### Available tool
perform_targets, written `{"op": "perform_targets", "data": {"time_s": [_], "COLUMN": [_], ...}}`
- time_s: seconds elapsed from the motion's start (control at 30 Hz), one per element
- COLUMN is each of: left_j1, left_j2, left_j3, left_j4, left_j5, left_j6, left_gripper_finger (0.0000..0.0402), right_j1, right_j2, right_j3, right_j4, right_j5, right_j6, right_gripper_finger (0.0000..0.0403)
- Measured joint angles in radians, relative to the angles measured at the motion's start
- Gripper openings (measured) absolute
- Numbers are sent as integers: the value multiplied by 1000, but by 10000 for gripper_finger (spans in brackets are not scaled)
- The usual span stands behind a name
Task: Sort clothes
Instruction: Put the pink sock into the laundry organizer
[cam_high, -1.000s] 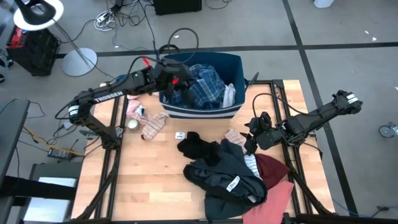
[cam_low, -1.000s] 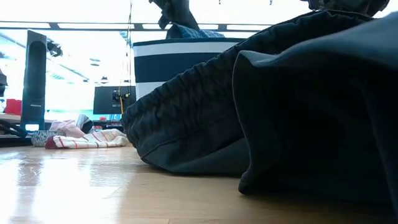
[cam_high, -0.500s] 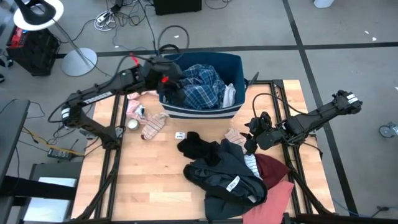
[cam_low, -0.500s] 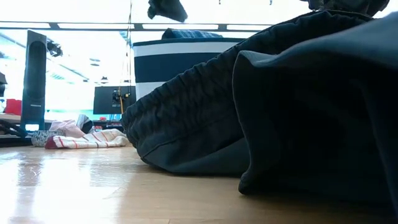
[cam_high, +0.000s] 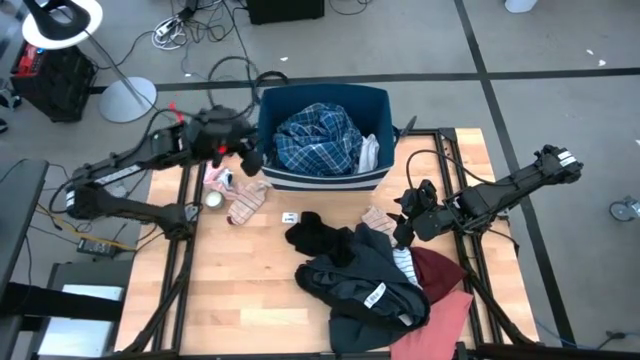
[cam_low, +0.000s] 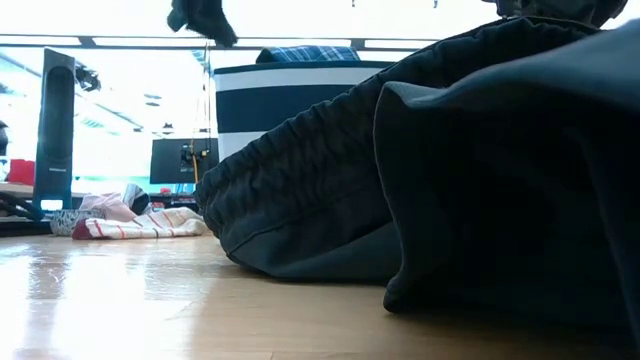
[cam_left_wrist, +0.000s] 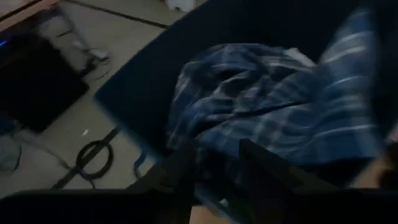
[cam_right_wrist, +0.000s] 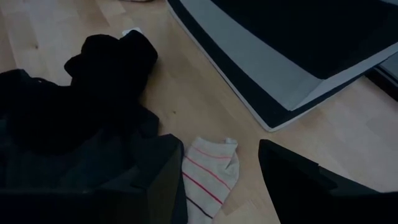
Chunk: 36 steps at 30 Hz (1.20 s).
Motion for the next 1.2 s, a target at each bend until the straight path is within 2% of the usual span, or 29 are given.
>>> {"op": "perform_targets", "data": {"time_s": [0.2,0.37,0.7,0.93,1.2], "left_j1": [149,291,574,673,725], "left_j2": [-149,-156,74,240,368], "left_j3": [-262,-372,-396,-396,-396], "left_j4": [71,129,140,173,224], "left_j5": [-1,49,255,319,355], "left_j6": [-169,-236,-279,-263,-255], "left_gripper_finger": [129,129,128,128,128], "right_j1": [0,0,0,0,0], "right_j2": [0,0,0,0,0], "right_j3": [0,0,0,0,0], "right_j4": [2,3,3,3,3], "right_j5": [0,0,0,0,2], "right_j6": [13,14,18,16,16], "right_gripper_finger": [217,217,217,217,217]}}
